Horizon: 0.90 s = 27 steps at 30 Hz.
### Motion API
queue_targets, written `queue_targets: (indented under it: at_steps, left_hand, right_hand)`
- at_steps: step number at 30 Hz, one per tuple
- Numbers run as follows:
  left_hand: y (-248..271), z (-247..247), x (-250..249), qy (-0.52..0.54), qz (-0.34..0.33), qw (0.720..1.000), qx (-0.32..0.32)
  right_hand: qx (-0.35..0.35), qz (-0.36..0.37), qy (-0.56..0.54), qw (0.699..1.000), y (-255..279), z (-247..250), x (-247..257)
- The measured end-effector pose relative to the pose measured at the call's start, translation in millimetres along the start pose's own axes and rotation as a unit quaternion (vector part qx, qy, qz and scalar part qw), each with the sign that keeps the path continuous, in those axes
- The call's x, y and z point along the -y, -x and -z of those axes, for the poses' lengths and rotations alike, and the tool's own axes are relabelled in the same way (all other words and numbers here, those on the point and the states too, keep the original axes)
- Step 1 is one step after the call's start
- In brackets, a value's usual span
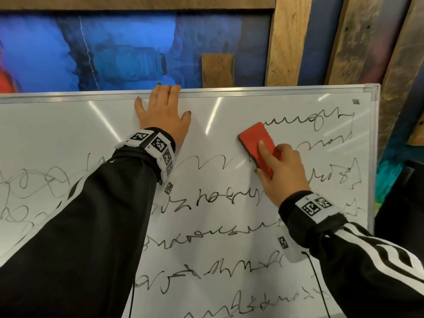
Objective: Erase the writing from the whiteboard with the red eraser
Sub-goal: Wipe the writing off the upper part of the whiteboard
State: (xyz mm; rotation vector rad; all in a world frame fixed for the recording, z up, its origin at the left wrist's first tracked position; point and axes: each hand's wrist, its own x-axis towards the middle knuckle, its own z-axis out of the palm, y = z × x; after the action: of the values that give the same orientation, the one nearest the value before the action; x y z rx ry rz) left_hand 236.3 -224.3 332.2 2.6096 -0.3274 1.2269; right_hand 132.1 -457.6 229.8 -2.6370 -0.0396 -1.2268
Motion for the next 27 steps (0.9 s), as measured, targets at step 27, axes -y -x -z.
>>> queue_targets:
  at_steps: [27]
  left_hand:
    - [-16.5,-4.5,-56.5,-0.018,-0.073,0.997,0.031]
  right_hand:
    - [-0.002,-0.125,-0.033,0.992,-13.5,14.8,-43.9]
